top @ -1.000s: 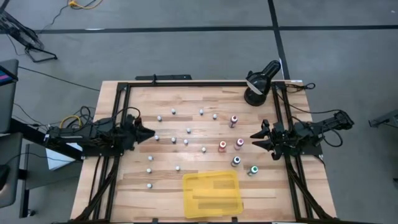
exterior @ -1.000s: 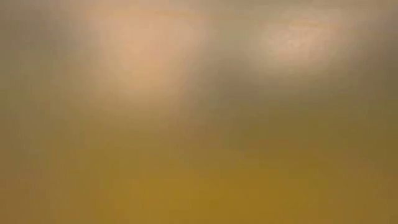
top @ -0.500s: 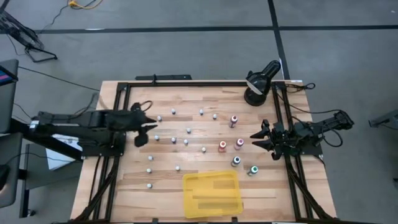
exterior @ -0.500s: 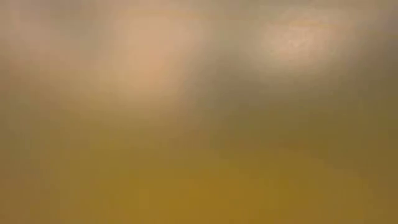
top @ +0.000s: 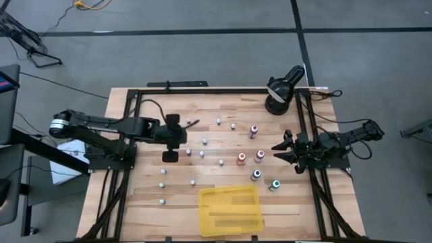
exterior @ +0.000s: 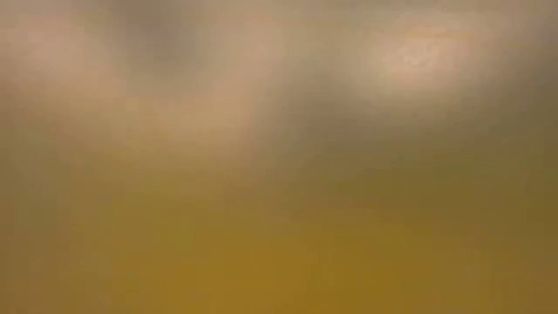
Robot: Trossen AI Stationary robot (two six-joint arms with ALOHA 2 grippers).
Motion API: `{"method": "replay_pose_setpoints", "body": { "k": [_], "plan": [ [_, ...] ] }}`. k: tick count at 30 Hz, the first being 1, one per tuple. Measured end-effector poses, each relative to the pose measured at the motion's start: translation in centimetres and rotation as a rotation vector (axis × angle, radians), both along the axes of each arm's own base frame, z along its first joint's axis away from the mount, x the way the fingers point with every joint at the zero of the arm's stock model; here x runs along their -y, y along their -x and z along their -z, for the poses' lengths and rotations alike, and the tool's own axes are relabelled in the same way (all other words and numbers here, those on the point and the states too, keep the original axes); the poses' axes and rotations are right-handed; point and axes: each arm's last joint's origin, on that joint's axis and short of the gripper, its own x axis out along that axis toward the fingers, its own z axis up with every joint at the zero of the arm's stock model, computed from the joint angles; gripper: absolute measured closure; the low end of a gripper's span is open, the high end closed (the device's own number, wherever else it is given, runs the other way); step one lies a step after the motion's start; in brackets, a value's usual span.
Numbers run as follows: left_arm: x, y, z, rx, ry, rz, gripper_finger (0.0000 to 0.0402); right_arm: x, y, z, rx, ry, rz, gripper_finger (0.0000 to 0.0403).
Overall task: Pick & Place food coloring
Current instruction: Put the small brown food coloring bottle in the yellow bin
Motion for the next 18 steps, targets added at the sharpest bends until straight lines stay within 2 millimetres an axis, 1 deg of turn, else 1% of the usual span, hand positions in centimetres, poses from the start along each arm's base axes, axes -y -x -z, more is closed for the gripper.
{"method": "replay_pose_setpoints", "body": {
  "k": [2, 4, 9, 13, 18],
  "plan": [
    [0.2, -0.5, 0.1, -0.020, -0.032, 0.051, 0.0315, 0.0, 0.0, 0.0, 0.000, 0.000, 0.000, 0.0266],
    [0.3, -0.7, 0.2, -0.028, -0.039, 0.060, 0.0315, 0.0, 0.0, 0.0, 0.000, 0.000, 0.000, 0.0266],
    [-0.2, -0.8, 0.0, 0.004, -0.055, 0.006, 0.0315, 0.0, 0.0, 0.0, 0.000, 0.000, 0.000, 0.0264],
    [-1.8, -1.0, -0.2, 0.068, -0.028, -0.138, 0.0315, 0.0, 0.0, 0.0, 0.001, 0.000, 0.000, 0.0266],
    [-4.6, -0.8, -0.1, 0.139, 0.076, -0.383, 0.0315, 0.0, 0.0, 0.0, 0.000, 0.000, 0.000, 0.0264]
  ]
}}
